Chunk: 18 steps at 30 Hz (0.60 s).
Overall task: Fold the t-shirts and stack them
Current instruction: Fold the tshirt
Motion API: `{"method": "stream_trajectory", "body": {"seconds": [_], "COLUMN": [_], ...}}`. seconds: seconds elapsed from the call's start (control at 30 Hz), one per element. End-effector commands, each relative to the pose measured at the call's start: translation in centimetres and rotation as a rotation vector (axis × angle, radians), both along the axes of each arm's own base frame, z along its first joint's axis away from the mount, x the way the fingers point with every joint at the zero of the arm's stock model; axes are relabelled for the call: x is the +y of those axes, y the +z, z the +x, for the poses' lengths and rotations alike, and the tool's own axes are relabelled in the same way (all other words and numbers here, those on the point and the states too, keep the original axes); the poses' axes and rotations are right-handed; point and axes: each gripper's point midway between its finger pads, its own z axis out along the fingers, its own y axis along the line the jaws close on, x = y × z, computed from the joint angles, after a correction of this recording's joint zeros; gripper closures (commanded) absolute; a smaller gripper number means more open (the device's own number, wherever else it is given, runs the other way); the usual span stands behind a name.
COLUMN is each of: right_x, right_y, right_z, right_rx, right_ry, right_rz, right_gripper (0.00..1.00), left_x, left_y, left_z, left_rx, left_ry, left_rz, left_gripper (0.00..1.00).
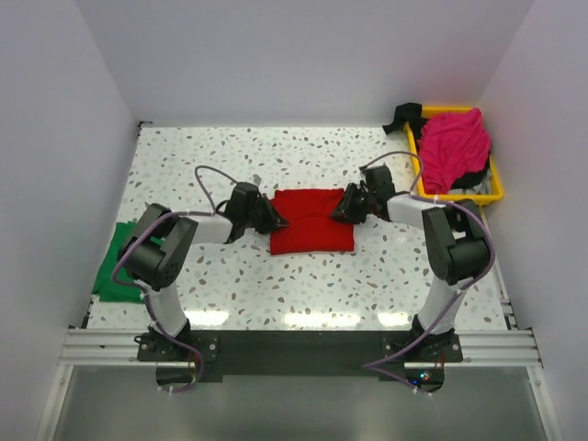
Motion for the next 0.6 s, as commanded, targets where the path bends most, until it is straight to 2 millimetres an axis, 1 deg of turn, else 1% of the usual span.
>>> {"method": "stream_trajectory", "body": {"seconds": [0.0,0.03,0.1,0.13,0.17,0.2,0.23,0.27,0.3,0.33,0.37,0.4,0.43,0.47,0.5,0.53,0.57], "right_x": [0.6,0.5,0.1,-0.1,-0.1,-0.3,-0.9,-1.0,-1.4,-2.2,-2.4,-2.5,-3.0,-3.0,-3.1,-3.2,-3.2], "right_y": [1.3,2.4,3.9,4.8,6.0,6.7,7.0,8.2,8.3,8.3,8.6,8.5,8.5,8.9,8.0,7.9,8.1], "right_z": [-2.0,-2.1,-1.5,-1.5,-0.7,-0.2,0.3,1.5,2.1,2.6,3.6,4.1,4.7,5.4,5.5,5.8,6.3], "right_rx": [-0.053,-0.072,-0.112,-0.122,-0.153,-0.169,-0.176,-0.206,-0.216,-0.211,-0.217,-0.216,-0.215,-0.229,-0.205,-0.201,-0.209], "right_ry": [0.045,0.042,0.034,0.031,0.024,0.015,-0.006,-0.022,-0.028,-0.054,-0.063,-0.068,-0.081,-0.087,-0.081,-0.081,-0.079], "right_rz": [-0.054,-0.055,-0.078,-0.091,-0.095,-0.106,-0.137,-0.148,-0.171,-0.198,-0.198,-0.198,-0.200,-0.204,-0.223,-0.234,-0.238], "right_gripper": [0.69,0.69,0.67,0.66,0.65,0.64,0.62,0.62,0.61,0.61,0.61,0.61,0.62,0.62,0.62,0.62,0.62], "left_x": [1.4,1.5,2.0,2.1,2.4,2.5,2.5,2.8,2.9,3.7,4.2,4.3,5.1,5.4,5.4,5.6,5.6], "left_y": [0.7,2.1,3.1,4.8,5.0,5.6,7.0,7.3,8.6,7.7,7.5,8.3,7.5,7.1,7.8,7.0,6.7], "left_z": [-1.8,-1.8,-1.7,-0.5,-0.4,0.1,1.4,2.0,3.2,3.5,3.9,5.1,5.8,6.0,7.1,7.5,7.6], "left_rx": [0.006,-0.021,-0.044,-0.092,-0.085,-0.101,-0.137,-0.152,-0.181,-0.155,-0.145,-0.165,-0.150,-0.135,-0.152,-0.138,-0.130], "left_ry": [0.025,0.030,0.021,0.030,0.031,0.034,0.053,0.056,0.069,0.072,0.080,0.091,0.094,0.094,0.102,0.091,0.080], "left_rz": [0.046,0.041,0.075,0.094,0.122,0.134,0.150,0.172,0.176,0.214,0.234,0.239,0.272,0.296,0.305,0.328,0.339], "left_gripper": [1.00,1.00,1.00,1.00,1.00,0.96,0.93,0.89,0.84,0.80,0.78,0.76,0.75,0.73,0.72,0.71,0.69]}}
